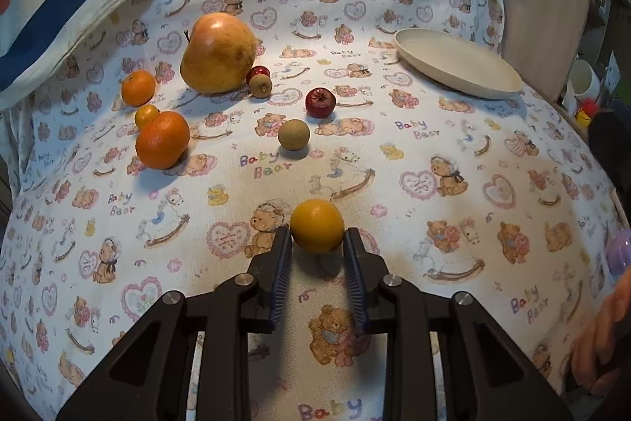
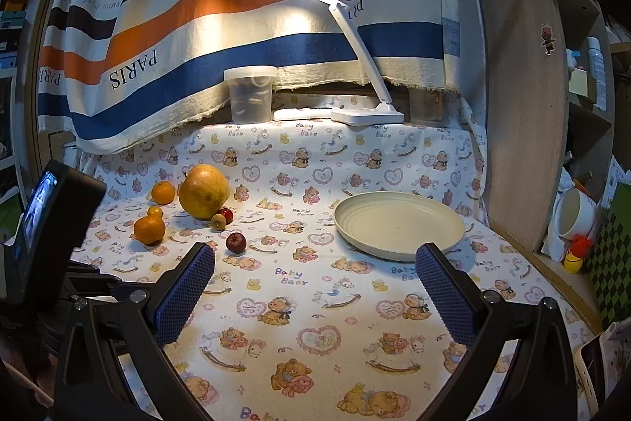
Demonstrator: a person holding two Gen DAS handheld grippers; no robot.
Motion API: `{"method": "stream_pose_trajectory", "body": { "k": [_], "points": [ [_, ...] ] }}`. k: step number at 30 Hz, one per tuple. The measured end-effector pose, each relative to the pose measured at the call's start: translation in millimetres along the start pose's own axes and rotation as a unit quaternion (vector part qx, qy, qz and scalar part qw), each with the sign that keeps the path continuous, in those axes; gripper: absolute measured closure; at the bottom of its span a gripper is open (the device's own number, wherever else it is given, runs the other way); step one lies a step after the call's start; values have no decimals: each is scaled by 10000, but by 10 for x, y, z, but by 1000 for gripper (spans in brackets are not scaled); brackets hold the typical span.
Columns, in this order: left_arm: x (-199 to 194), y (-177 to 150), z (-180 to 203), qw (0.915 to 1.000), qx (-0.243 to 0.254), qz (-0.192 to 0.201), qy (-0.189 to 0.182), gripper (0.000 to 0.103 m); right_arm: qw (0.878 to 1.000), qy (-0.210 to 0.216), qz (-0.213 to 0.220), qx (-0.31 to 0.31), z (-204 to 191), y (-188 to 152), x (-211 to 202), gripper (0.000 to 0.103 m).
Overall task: Organize fruits
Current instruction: 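Reach the left tool to the yellow fruit and close on it, then lift the yellow fruit with the left tool while the right tool grasps the red apple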
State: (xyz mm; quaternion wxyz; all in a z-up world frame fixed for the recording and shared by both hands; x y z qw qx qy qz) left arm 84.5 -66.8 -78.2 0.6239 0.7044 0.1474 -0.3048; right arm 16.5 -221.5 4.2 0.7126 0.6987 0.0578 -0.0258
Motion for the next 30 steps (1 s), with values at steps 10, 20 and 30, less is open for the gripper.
{"method": "stream_pose_trajectory", "body": {
  "k": [10,20,30],
  "points": [
    [-118,110,-144,9997,-60,169,163,77,10000,-73,-7,59,50,-7,-23,0],
    [-464,550,-494,9960,-177,808,333,77,9996,136,-43,-243,-81,-13,-13,1],
    [-220,1065,-912,9852,-679,1493,488,77,9868,482,-1544,50,-122,458,826,7]
  ]
}}
Point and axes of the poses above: each gripper's, at about its wrist camera, not at the fingertips, and x roughly the way its jaws point, z to its right, y to its top, the point moved 4 cm from there along x, roughly the way its jaws point, and after that the axes turned 13 degrees about z, right-handed, at the moved point
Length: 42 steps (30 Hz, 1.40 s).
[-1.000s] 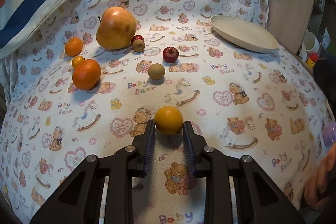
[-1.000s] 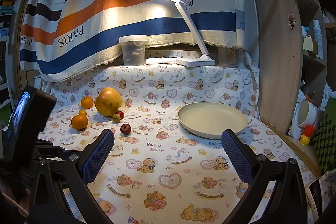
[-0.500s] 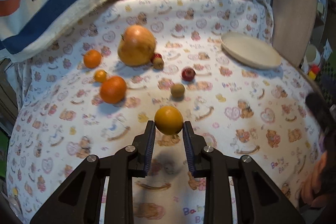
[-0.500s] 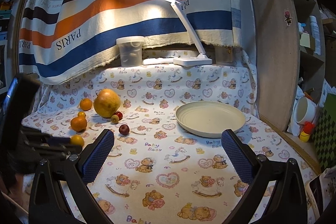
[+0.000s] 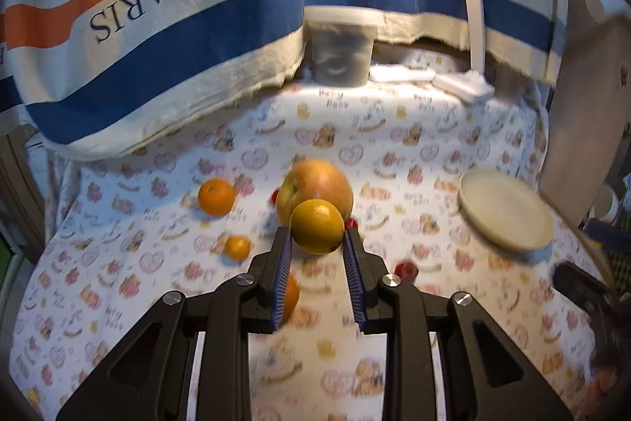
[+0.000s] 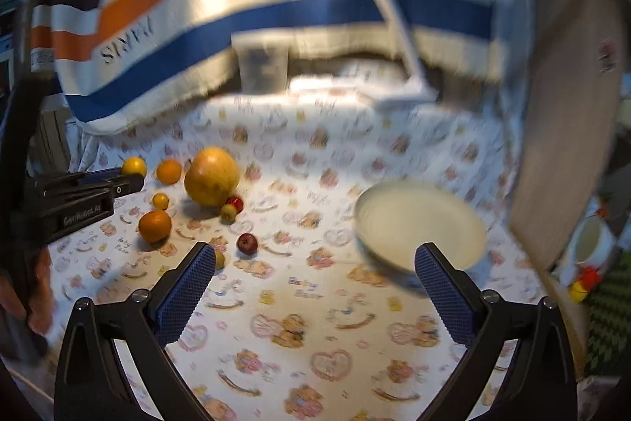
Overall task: Organize fruits
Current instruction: 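Lift the yellow fruit with the left tool while the right tool grasps the red apple, then carry the red apple over the cream plate and open the right tool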
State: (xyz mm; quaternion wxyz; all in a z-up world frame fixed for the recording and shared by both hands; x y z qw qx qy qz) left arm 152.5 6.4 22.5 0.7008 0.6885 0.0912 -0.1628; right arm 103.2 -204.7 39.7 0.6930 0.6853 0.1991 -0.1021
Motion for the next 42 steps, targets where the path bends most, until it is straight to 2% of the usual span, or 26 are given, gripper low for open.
{"method": "stream_pose_trajectory", "body": {
  "k": [2,4,7,9,11,13,16,22,25,28,30,34,39,42],
  "points": [
    [84,-27,-41,9996,16,241,111,77,9994,85,-290,173,-5,101,281,11],
    [190,-116,-46,9998,121,75,136,77,9983,186,-460,310,-40,97,509,19],
    [225,-204,-82,9997,222,96,106,77,9935,551,-879,457,-163,-63,887,31],
    [194,-197,-111,9996,190,182,30,77,9893,509,-1342,272,-236,-252,1184,53],
    [128,-145,-146,9994,114,315,4,77,9846,643,-1608,255,-279,-371,1360,65],
    [60,-96,-156,9990,57,447,-48,77,9792,980,-1735,387,-310,-439,1471,65],
    [25,-82,-109,9987,83,503,-101,77,9793,1111,-1682,190,-405,-442,1522,65],
    [95,-190,5,9995,2,245,-205,77,9813,867,-1677,-378,-615,-516,1613,65],
    [135,-200,-7,9991,226,333,153,77,9800,821,-1786,-314,-602,-594,1684,66],
    [230,-238,-111,9997,59,186,158,77,9823,745,-1681,-351,-575,-600,1658,76],
    [232,-235,-147,9995,36,262,144,77,9835,755,-1618,-301,-554,-598,1635,76],
    [184,-216,-105,9982,314,468,198,77,9874,639,-1382,-429,-495,-535,1531,76],
    [171,-219,-48,9984,320,461,113,77,9920,606,-1111,-34,-257,-376,1377,76],
    [154,-212,-34,9984,306,475,61,77,9963,286,-801,105,-66,-224,1281,76]
  ]
}}
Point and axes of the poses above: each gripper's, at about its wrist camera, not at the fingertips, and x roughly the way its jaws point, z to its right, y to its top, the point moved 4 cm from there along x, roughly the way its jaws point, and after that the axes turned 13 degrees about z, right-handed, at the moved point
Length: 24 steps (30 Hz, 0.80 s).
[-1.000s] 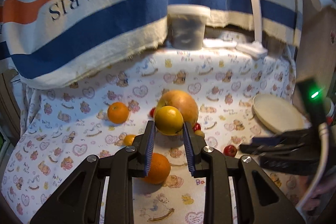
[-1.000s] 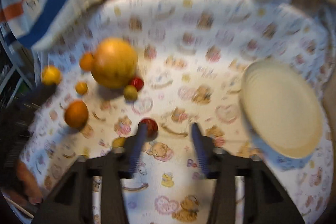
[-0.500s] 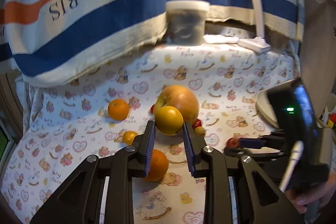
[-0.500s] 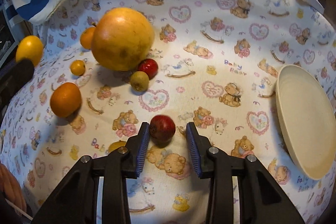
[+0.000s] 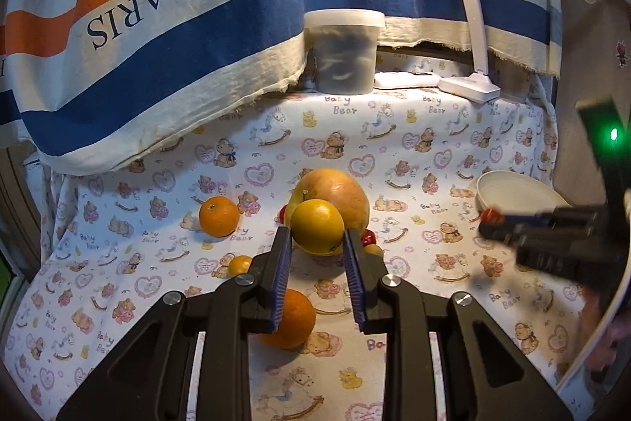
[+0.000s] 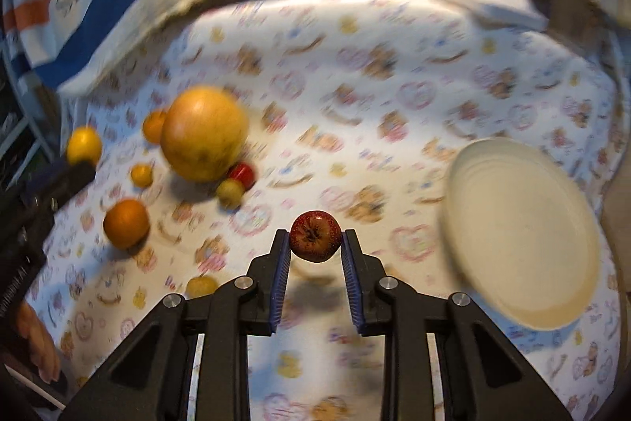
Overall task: Organize fruits
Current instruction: 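Carry the red apple over the cream plate and open the right tool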
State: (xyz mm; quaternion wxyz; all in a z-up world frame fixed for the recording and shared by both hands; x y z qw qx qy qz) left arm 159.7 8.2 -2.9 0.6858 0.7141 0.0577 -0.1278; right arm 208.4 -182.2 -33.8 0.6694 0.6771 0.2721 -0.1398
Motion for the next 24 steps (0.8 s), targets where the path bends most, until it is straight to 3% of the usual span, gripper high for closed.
{"method": "stream_pose_trajectory", "body": {
  "k": [7,15,18,24],
  "points": [
    [-27,24,-8,10000,-20,71,-6,77,9982,-448,371,153,406,216,-221,76],
    [15,-21,-27,10000,1,-16,83,77,9926,-1039,10,633,1032,43,49,76],
    [44,-48,-33,9998,39,-107,141,77,9926,-867,-261,813,1089,-43,204,76],
    [100,-93,-53,9998,-50,-216,-8,77,9944,34,-447,955,835,-68,287,76]
  ]
}}
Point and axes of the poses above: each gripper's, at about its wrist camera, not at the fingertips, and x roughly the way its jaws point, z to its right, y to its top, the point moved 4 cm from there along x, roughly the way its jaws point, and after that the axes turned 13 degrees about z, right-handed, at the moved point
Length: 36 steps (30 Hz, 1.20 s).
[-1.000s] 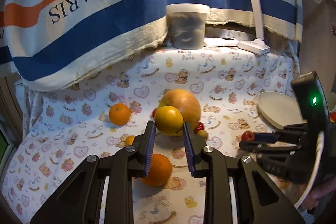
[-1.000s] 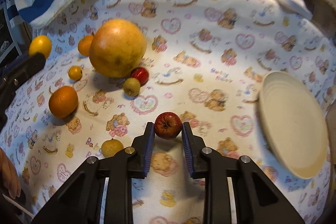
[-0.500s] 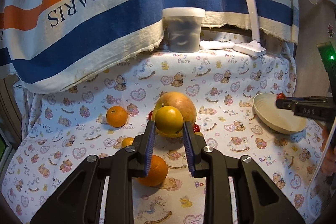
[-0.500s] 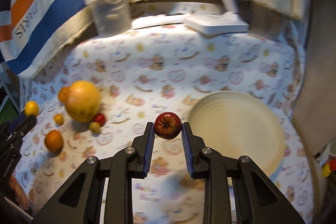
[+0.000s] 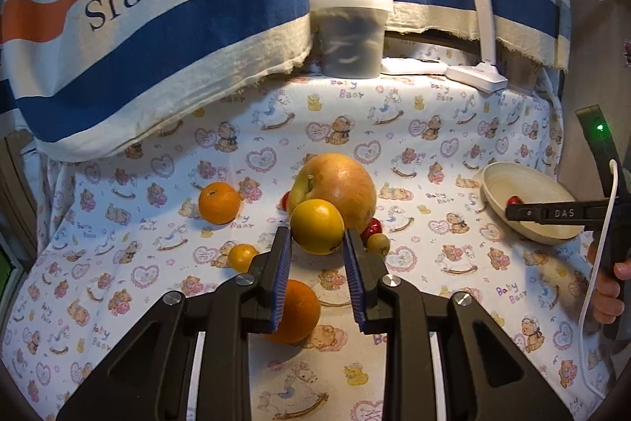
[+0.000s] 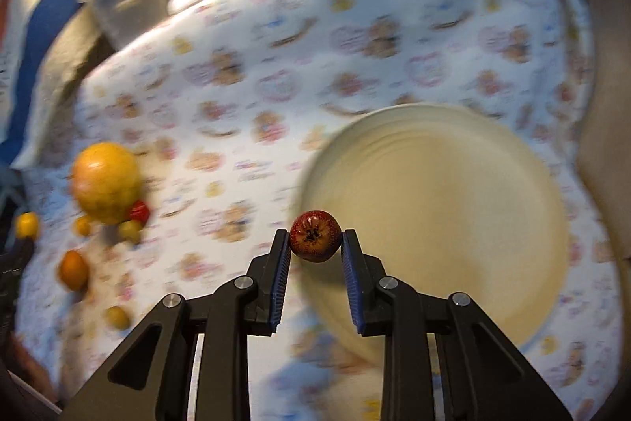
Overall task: Organize fruits
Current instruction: 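Carry the red apple over the cream plate and open the right tool, then carry the yellow fruit over the plate and open the left tool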
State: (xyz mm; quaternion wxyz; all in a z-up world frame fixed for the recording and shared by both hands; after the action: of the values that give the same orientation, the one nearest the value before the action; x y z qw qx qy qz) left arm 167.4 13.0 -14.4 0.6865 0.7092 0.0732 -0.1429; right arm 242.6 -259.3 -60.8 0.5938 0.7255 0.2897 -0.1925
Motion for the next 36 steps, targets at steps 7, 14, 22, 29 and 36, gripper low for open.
{"method": "stream_pose_trajectory", "body": {
  "k": [7,14,22,29,36],
  "points": [
    [35,-21,-37,9997,-185,-154,-54,77,9999,-38,34,-95,-124,-38,-30,76],
    [0,-5,12,9999,-93,-106,-66,77,9997,-181,46,175,94,-6,-15,76],
    [-12,-9,51,9999,27,-76,-64,77,9985,-543,114,-40,149,-8,-61,77],
    [-12,-25,56,10000,25,-94,13,77,9985,-526,-138,66,174,-77,73,77],
    [-27,-12,59,9999,-19,-126,-43,77,9996,-38,-272,-19,-32,-141,90,77]
  ]
}}
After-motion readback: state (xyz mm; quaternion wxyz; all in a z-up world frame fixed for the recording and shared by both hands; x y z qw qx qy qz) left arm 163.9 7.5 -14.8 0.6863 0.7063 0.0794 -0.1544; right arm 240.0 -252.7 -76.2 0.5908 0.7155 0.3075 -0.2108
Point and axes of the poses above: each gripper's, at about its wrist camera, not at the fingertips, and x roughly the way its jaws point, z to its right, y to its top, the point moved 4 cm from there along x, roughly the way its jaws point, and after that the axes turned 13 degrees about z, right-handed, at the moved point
